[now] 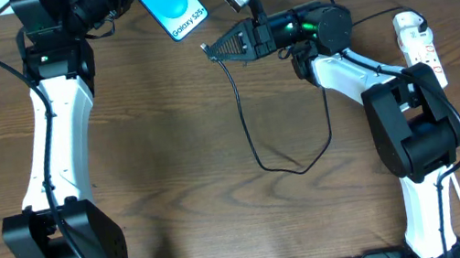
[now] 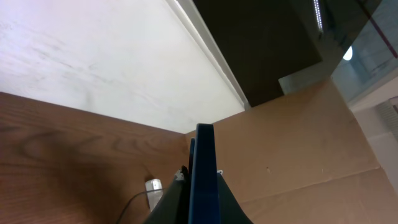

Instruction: Plug charger to phone and switch on socket

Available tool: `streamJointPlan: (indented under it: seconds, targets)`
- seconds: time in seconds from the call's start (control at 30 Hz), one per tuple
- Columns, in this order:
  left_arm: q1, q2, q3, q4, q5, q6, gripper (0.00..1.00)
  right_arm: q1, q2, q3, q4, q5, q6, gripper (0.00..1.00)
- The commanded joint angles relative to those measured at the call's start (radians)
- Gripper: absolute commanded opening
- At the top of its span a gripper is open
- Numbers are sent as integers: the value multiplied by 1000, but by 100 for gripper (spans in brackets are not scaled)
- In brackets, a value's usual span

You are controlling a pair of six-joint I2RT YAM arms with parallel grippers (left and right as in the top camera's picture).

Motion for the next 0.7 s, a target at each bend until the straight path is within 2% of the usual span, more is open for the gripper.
streamJointPlan:
  seconds: [0.0,0.67]
  targets:
    - [-3,-2,10,13,2,13,7,1,-18,16,40,48,19,1]
    - [-12,-1,10,12,2,-18,7,1,-18,79,40,58,25,1]
